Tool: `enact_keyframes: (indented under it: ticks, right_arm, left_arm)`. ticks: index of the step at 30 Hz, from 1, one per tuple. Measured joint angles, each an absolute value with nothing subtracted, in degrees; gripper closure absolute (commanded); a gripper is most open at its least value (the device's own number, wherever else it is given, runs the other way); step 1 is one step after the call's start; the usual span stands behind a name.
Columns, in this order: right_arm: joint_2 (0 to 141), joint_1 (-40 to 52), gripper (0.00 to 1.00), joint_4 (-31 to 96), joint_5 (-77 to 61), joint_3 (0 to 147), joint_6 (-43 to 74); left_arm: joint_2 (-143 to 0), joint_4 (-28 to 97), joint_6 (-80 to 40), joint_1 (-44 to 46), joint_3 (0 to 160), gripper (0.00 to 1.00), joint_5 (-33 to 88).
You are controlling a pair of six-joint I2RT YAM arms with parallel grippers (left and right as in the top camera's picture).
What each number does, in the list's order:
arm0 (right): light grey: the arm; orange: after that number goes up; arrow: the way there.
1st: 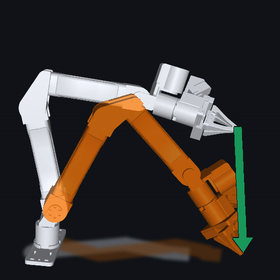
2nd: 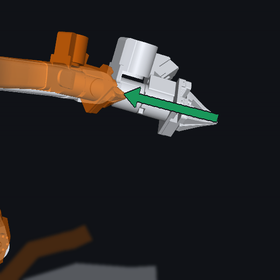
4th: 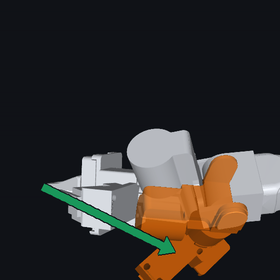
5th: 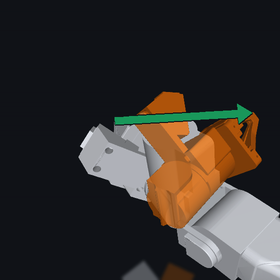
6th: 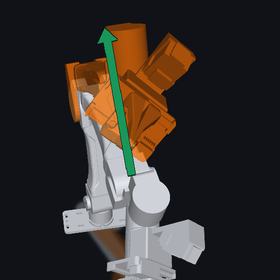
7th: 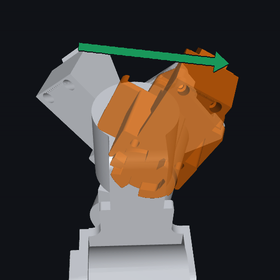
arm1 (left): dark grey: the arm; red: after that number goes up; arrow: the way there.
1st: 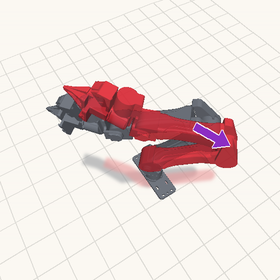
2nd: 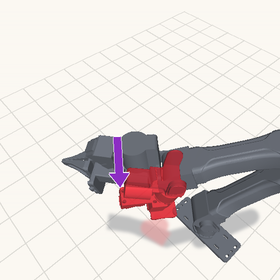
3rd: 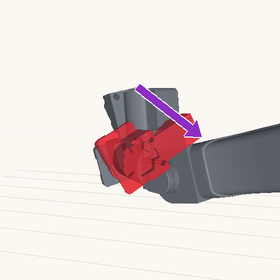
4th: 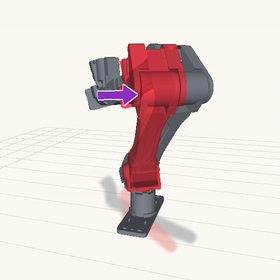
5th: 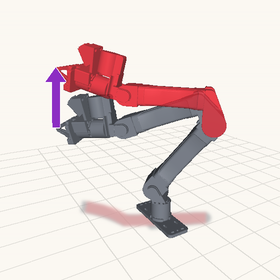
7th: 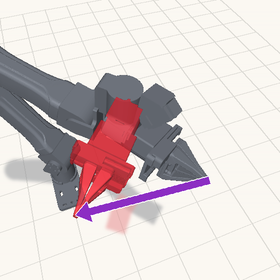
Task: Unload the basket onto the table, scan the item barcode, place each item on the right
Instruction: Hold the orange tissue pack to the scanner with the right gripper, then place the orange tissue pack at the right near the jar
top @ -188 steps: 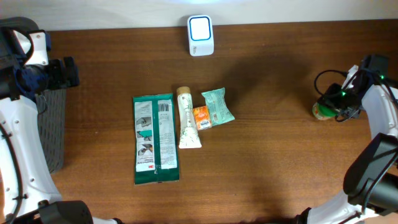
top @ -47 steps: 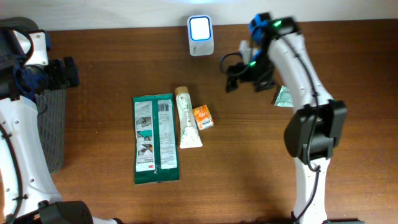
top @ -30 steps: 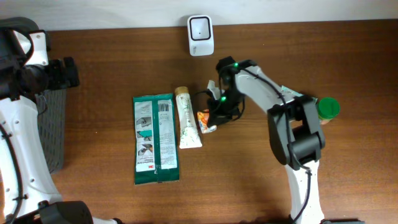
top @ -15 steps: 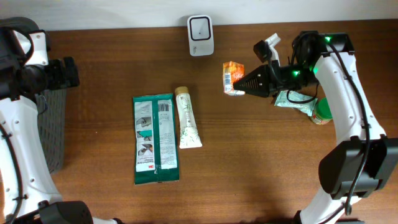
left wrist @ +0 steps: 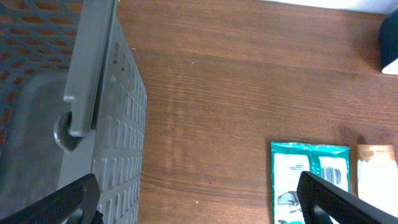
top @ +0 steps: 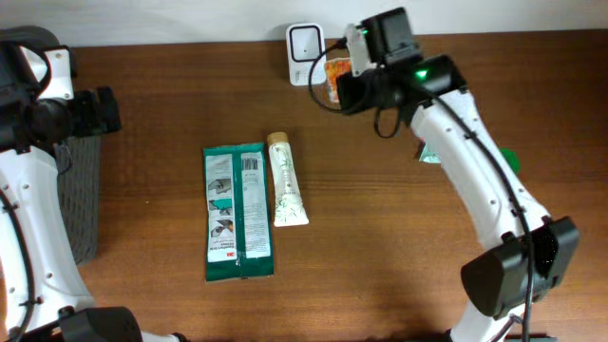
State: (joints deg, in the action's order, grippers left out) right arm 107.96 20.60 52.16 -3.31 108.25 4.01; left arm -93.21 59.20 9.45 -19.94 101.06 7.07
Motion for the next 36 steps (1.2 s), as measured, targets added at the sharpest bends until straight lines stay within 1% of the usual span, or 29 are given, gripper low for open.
enact_keyframes:
  ticks: [1, 2, 3, 4, 6, 8, 10, 11, 14, 18, 22, 24, 26, 28, 29, 30, 31, 32, 33, 34, 36]
  right_arm:
    - [108.57, 21.56, 0.96, 47.88, 1.74, 108.79, 4.05]
    - [109.93, 22.11, 0.96, 46.61, 6.02, 110.87, 3.38]
    - [111.77, 22.33, 0.96, 44.8, 9.58, 113.6, 1.41]
    - [113.86, 22.48, 0.96, 40.21, 13.47, 116.09, -2.04]
    - [120.16, 23.4, 0.96, 21.91, 23.2, 117.84, -15.07]
    - [128.14, 24.67, 0.96, 8.78, 26.65, 118.08, -29.65]
    - [134.47, 25.63, 0.96, 1.32, 27.53, 118.13, -41.93]
    - [137.62, 26.09, 0.96, -0.32, 27.81, 118.13, -47.68]
    - [141.71, 26.37, 0.96, -0.01, 27.83, 118.06, -54.43]
    - [141.71, 26.37, 0.96, 0.47, 27.79, 118.08, -55.81]
    - [141.6, 26.57, 0.96, 1.3, 26.44, 118.06, -49.71]
    - [138.52, 26.59, 0.96, 6.48, 24.16, 118.06, -42.5]
    - [130.56, 26.63, 0.96, 17.63, 22.26, 117.84, -34.5]
    - [118.72, 26.44, 0.96, 35.99, 20.91, 118.3, -21.19]
    - [114.98, 25.98, 0.96, 43.68, 19.66, 118.72, -16.97]
    - [108.07, 23.77, 0.96, 51.92, 17.28, 118.72, -9.21]
    - [105.38, 21.04, 0.96, 60.38, 14.13, 119.31, -4.19]
    - [103.96, 16.03, 0.96, 71.33, 9.17, 118.98, 0.16]
    - [103.98, 13.45, 0.96, 74.72, 7.11, 119.04, 1.83]
    - [104.47, 7.6, 0.96, 82.08, 3.42, 118.58, 4.43]
    - [105.86, -0.84, 0.96, 83.09, 0.25, 116.73, 7.03]
  left_arm:
    - [-93.21, 59.4, 9.45, -19.94, 101.06, 0.01, 7.03]
    - [-93.21, 59.35, 9.45, -19.94, 101.06, 0.01, 7.07]
    - [-93.21, 59.4, 9.45, -19.94, 101.06, 0.01, 7.07]
    - [-93.21, 59.42, 9.45, -19.94, 101.06, 0.01, 7.05]
    - [-93.21, 59.37, 9.45, -19.94, 101.06, 0.01, 7.03]
    - [-93.21, 59.48, 9.45, -19.97, 101.03, 0.01, 7.05]
    - [-93.21, 59.31, 9.45, -19.94, 101.06, 0.01, 7.03]
    - [-93.21, 59.27, 9.45, -19.94, 101.06, 0.01, 7.07]
    - [-93.21, 59.35, 9.45, -19.94, 101.06, 0.01, 7.05]
    - [-93.21, 59.33, 9.45, -19.94, 101.06, 0.01, 7.05]
    - [-93.21, 59.35, 9.45, -19.94, 101.06, 0.01, 7.05]
    - [-93.21, 59.31, 9.45, -19.94, 101.06, 0.01, 7.07]
    - [-93.21, 59.16, 9.45, -19.94, 101.06, 0.01, 7.03]
    - [-93.21, 59.11, 9.45, -19.94, 101.06, 0.01, 7.07]
    - [-93.21, 59.46, 9.45, -19.94, 101.06, 0.01, 7.07]
    - [-93.21, 59.29, 9.45, -19.94, 101.06, 0.01, 7.05]
    - [-93.21, 59.31, 9.45, -19.94, 101.06, 0.01, 7.05]
    - [-93.21, 59.29, 9.45, -19.94, 101.06, 0.01, 7.07]
    - [-93.21, 59.24, 9.45, -19.94, 101.06, 0.01, 7.05]
    - [-93.21, 59.35, 9.45, -19.94, 101.06, 0.01, 7.05]
    - [-93.21, 59.35, 9.45, -19.94, 101.06, 0.01, 7.05]
